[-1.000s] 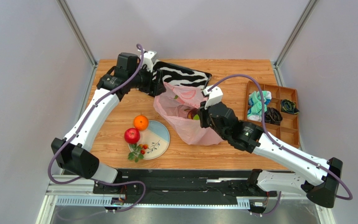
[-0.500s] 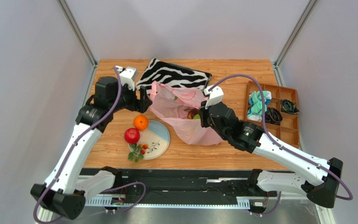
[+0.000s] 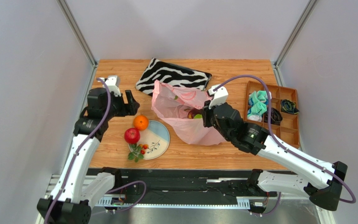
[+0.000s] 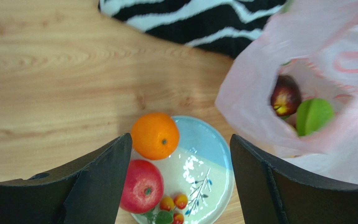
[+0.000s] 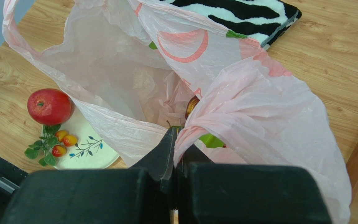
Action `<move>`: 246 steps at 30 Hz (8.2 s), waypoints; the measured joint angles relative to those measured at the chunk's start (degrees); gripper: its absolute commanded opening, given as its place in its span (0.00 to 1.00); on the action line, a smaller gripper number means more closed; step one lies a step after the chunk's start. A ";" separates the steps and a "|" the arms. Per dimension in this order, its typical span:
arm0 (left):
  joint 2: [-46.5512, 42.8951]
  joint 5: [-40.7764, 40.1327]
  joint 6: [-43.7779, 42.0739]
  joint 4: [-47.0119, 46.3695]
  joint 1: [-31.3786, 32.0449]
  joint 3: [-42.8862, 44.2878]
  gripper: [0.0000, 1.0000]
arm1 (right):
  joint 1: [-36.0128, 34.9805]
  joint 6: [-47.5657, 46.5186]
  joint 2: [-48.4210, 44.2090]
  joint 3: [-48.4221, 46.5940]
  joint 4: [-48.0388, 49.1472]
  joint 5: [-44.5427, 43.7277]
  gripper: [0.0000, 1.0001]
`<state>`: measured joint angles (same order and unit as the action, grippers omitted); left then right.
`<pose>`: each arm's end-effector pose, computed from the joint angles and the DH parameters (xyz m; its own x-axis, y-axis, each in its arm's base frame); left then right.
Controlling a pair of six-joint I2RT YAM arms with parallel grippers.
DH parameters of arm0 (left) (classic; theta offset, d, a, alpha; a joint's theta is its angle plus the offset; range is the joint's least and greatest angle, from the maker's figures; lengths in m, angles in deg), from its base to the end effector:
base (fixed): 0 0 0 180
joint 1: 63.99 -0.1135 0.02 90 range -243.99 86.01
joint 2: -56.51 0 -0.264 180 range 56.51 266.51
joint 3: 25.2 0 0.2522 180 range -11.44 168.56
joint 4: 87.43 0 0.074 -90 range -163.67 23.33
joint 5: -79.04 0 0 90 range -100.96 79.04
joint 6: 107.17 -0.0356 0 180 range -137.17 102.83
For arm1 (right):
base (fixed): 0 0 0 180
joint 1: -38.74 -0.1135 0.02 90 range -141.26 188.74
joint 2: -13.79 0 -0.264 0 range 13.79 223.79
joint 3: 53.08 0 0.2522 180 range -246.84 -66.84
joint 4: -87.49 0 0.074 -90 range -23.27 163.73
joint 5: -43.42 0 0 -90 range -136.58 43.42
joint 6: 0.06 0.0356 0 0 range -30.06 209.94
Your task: Place the fruits into the plastic bag
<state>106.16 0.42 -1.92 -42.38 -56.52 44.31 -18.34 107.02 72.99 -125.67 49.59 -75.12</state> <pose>0.1823 -0.0310 0.3540 -0.4872 -0.1962 -0.8509 0.1828 0.9300 -0.3190 0.1371 0.1804 0.3550 -0.3627 -0.0855 -0.9280 -0.4128 0.9075 0.0778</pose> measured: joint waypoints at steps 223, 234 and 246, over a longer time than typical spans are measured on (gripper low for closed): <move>13.07 -9.29 2.89 -14.99 14.45 16.70 0.99 | 0.00 2.21 -7.10 4.48 0.44 0.28 0.00; 7.02 -19.52 13.49 -8.85 5.88 -7.15 0.99 | 0.00 2.16 -7.91 4.57 0.50 0.09 0.00; 8.57 -27.56 19.76 -2.23 5.68 -13.55 0.99 | 0.00 2.19 -8.79 6.29 1.05 0.15 0.00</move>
<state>114.73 -27.15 17.84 -44.61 -50.84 30.76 -18.34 109.20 64.20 -119.37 50.64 -74.96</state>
